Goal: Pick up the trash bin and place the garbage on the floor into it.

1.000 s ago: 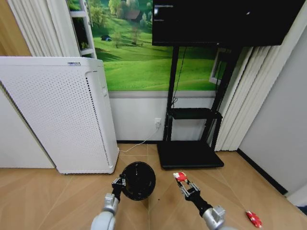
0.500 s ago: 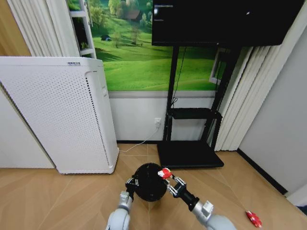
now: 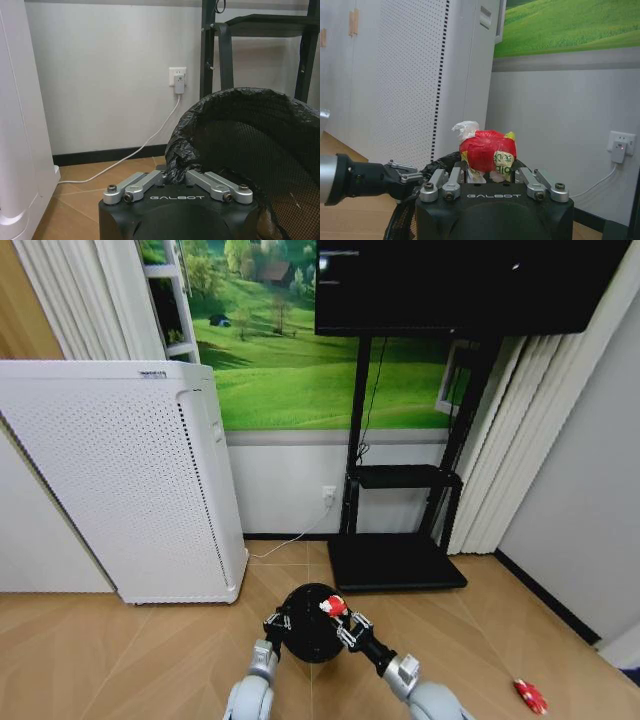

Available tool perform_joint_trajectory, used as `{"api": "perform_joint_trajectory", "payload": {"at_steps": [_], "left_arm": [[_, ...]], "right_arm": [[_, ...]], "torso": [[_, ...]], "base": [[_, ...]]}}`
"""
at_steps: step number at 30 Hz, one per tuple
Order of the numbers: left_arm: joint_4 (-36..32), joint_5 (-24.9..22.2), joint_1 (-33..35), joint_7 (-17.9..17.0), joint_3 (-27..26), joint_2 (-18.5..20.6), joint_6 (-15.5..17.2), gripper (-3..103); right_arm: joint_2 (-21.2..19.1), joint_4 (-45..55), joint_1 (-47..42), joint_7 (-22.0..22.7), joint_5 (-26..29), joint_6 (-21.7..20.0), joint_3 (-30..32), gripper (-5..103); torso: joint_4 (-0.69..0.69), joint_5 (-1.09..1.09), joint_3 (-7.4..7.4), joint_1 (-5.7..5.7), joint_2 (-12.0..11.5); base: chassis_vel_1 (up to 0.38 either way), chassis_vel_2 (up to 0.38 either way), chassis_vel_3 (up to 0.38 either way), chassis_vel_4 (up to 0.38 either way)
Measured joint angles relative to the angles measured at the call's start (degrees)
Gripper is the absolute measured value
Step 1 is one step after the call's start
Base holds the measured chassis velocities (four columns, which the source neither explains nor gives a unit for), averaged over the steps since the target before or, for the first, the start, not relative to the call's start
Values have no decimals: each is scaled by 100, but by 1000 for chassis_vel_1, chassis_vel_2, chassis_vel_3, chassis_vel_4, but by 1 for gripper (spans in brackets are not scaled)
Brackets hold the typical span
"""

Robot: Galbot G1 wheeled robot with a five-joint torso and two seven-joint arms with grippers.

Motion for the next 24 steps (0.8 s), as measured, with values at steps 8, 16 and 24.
{"api": "perform_joint_trajectory", "payload": {"at_steps": [8, 16, 24], "left_arm": [[-121, -35, 83, 1, 0, 19, 10, 3], [-148, -79, 107, 3, 0, 50, 25, 3], [-293, -122, 225, 4, 1, 101, 81, 3]], "right_arm": [[15, 76, -70, -69, -123, -6, -109, 47], [16, 73, -58, -68, -160, -25, -91, 79], [14, 75, -94, -50, -181, -24, -5, 100]], "torso": [[-1, -4, 0, 0, 0], [1, -14, 0, 0, 0], [2, -11, 0, 0, 0]], "base": [[0, 0, 0, 0], [0, 0, 0, 0], [0, 0, 0, 0]]}}
